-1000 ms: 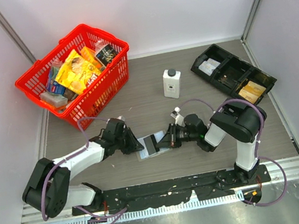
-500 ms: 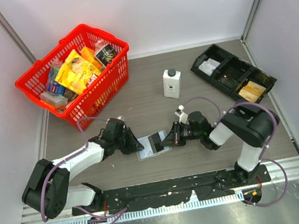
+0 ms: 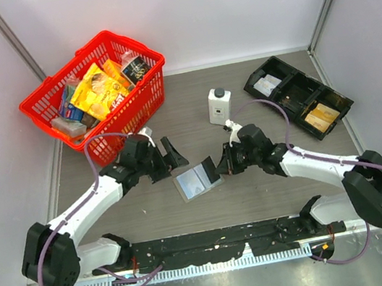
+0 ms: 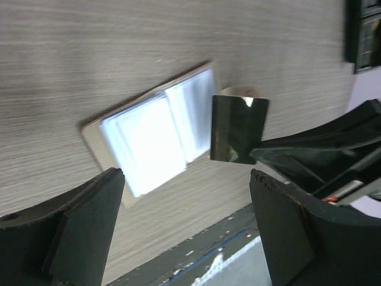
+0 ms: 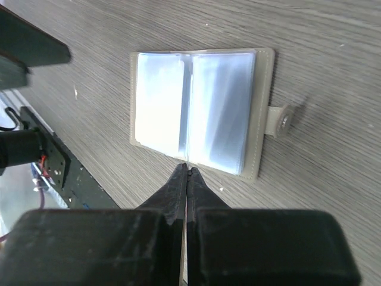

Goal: Take the credit cards out of the card holder
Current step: Remove the credit card from the card holder.

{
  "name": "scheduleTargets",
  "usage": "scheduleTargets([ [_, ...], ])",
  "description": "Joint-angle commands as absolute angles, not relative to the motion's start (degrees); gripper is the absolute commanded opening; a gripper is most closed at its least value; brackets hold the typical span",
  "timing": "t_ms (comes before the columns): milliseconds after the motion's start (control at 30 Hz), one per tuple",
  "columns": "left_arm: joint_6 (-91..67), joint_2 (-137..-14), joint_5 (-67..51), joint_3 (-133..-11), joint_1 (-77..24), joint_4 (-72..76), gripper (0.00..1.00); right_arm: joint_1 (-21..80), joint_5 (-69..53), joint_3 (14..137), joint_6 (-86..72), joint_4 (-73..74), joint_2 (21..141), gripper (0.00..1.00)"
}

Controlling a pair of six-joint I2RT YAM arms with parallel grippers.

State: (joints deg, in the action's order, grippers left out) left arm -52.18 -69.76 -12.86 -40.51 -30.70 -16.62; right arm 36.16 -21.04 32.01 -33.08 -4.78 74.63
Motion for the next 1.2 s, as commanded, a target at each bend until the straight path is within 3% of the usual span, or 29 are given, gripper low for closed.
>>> scheduleTargets([
  [0, -53.4, -67.0, -13.2, -47.3, -30.4, -21.3, 0.91, 37.2, -14.4, 38.3, -24.7, 9.4, 70.3, 0.01],
  [100, -59.2, -66.7, -9.1, -51.2, -30.4, -25.0, 0.80, 39.5, -10.5, 42.6, -20.4, 14.6, 68.6, 0.01],
  [300, -59.4, -66.8, -10.6, -56.0, -30.4, -29.1, 0.95, 50.0, 8.1, 49.0, -12.8, 18.9, 67.4, 0.01],
  [667, -67.9, -68.6, -11.6, -59.9, -32.3, -31.7, 0.93, 64.8, 31.3, 53.2, 3.6, 14.7, 67.8, 0.01],
  [1067, -75.0, -73.5, -14.1, -60.9, -36.6, -25.8, 0.76, 71.8, 36.8, 54.0, 13.0, 9.8, 70.3, 0.01],
  [1167, -76.6, -73.6, -14.2, -59.9, -37.0, -23.7, 0.68, 72.9, 38.1, 53.7, 14.8, 9.0, 70.9, 0.01],
])
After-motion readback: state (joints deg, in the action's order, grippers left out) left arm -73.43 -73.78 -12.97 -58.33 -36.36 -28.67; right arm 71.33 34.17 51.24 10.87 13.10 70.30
